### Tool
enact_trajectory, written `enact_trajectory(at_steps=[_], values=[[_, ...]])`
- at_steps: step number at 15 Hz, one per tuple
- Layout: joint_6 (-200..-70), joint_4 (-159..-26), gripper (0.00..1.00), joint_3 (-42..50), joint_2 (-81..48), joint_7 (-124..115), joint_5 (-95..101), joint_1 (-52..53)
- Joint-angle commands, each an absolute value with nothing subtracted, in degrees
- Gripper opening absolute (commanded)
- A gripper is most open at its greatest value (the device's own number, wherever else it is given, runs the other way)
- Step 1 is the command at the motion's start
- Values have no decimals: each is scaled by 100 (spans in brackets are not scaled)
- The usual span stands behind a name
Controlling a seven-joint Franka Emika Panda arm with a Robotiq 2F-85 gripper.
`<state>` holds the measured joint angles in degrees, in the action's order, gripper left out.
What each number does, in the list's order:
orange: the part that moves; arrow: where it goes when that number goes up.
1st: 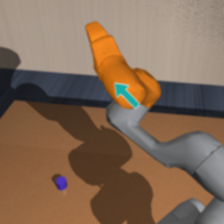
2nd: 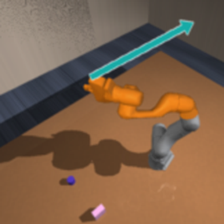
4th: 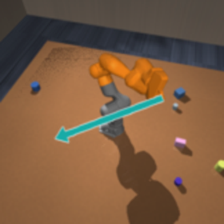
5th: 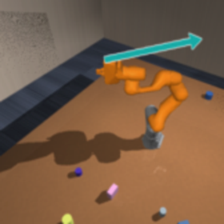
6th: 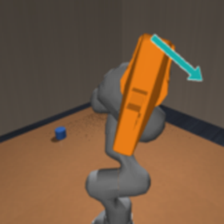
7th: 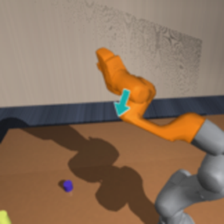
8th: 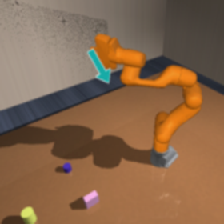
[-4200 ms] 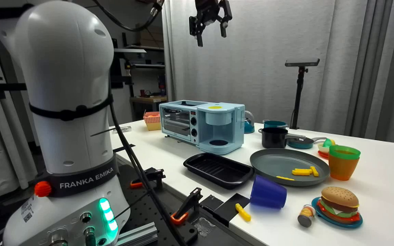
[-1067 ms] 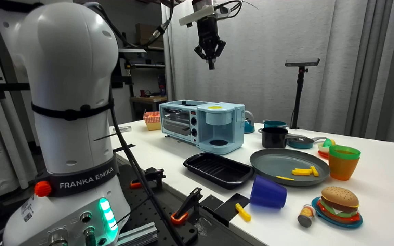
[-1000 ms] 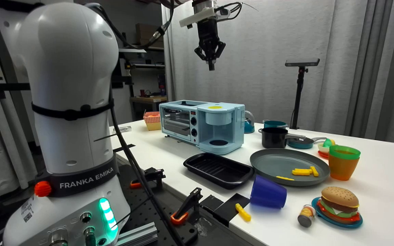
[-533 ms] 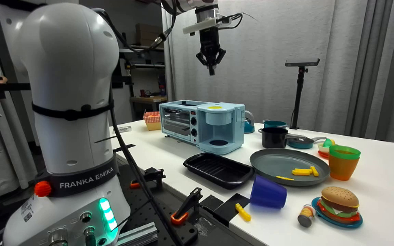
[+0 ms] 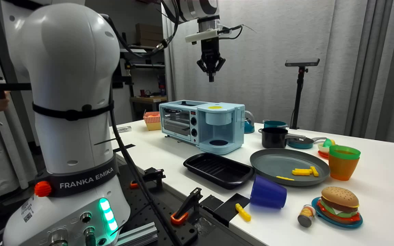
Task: Press the button on top of the breakfast maker
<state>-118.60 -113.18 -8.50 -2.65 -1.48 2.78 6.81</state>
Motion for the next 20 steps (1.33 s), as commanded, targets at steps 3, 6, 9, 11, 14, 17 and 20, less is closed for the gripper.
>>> enact_trajectory(at_steps=[3, 6, 9, 11, 14, 17, 20], values=[[-11885, -11020, 0, -843, -690, -76, 139, 766], [-11899, -10975, 0, -834, -834, -71, 136, 763], [-11906, -10905, 0, -822, -970, -56, 129, 750], [-11926, -10880, 0, -808, -1047, -34, 132, 737], [-11902, -10781, 0, -791, -1174, -20, 107, 725], [-11868, -10631, 0, -781, -1299, -24, 89, 725], [-11871, -10515, 0, -770, -1402, -11, 74, 715]])
